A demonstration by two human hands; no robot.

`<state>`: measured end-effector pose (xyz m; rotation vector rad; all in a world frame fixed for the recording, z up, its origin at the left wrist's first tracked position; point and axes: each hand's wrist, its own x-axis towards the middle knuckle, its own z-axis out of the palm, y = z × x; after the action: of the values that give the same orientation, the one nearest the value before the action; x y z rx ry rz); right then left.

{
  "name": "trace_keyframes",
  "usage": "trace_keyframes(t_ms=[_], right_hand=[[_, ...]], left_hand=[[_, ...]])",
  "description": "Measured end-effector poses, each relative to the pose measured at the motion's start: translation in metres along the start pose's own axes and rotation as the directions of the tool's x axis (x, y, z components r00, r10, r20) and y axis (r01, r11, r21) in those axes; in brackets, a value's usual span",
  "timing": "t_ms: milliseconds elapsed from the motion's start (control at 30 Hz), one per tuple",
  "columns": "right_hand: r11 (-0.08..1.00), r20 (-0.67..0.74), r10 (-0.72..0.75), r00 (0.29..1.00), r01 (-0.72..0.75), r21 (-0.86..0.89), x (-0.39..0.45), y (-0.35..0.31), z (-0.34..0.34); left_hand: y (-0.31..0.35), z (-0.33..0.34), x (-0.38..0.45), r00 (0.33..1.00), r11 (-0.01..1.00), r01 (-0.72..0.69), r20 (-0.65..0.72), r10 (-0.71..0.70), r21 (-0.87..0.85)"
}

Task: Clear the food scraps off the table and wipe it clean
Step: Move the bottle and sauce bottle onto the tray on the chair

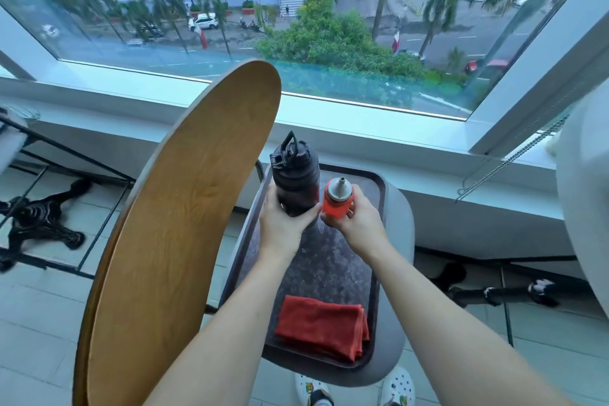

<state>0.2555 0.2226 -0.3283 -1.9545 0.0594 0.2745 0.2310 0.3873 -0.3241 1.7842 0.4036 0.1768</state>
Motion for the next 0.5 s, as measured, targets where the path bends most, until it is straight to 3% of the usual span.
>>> trace_keyframes(t_ms=[500], right_hand=[[0.998, 0.057, 0.002, 0.998, 0.002, -0.065, 0.008, 0.024, 0.003]], left_hand=[[-0.028, 0.005, 0.003, 0.998, 0.998, 0.06, 0.015, -0.06, -0.022]])
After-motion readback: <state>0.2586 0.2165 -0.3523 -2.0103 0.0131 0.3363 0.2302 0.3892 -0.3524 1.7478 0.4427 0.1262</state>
